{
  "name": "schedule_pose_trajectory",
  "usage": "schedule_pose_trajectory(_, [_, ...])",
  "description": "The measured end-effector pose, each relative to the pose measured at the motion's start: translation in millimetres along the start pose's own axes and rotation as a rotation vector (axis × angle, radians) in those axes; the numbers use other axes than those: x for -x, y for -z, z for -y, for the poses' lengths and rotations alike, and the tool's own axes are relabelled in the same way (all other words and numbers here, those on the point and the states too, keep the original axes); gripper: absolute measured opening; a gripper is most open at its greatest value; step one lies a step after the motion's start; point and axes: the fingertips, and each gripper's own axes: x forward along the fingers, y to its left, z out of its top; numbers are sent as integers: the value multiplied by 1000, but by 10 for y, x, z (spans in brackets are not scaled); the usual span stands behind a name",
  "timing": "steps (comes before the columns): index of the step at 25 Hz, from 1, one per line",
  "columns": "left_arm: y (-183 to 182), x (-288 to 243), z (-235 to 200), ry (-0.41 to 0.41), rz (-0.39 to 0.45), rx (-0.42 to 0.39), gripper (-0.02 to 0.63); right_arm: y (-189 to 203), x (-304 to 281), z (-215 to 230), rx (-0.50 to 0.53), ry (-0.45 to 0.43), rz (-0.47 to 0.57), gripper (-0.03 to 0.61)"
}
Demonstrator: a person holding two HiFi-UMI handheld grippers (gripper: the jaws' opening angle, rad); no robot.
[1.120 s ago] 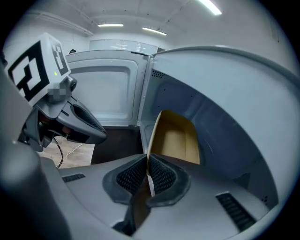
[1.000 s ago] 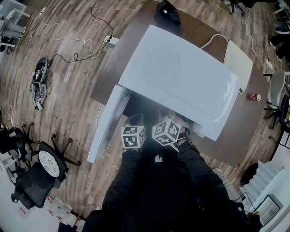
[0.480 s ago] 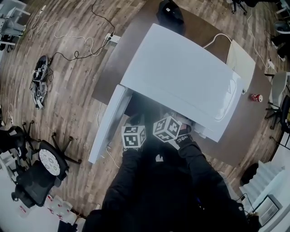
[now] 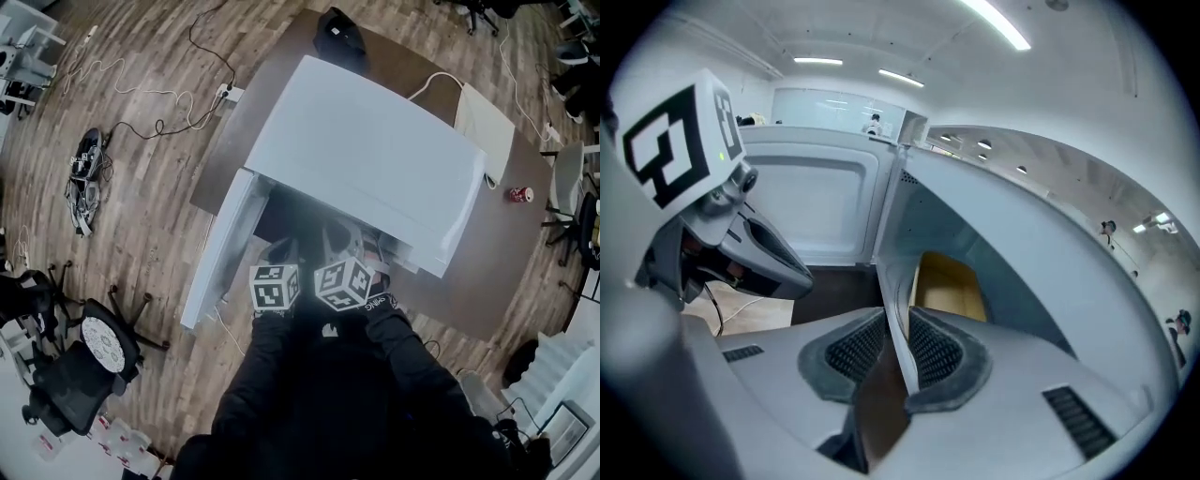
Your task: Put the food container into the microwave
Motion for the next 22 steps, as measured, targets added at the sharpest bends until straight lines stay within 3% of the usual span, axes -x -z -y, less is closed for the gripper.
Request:
schedule_pose_trajectory(11, [-348, 594, 941, 99, 155, -120, 34, -71, 1311, 259, -269, 113, 167, 25])
schedule_pose_trajectory(22, [-577, 1273, 1846, 178, 308, -255, 34, -174, 2383, 589, -376, 249, 367, 25])
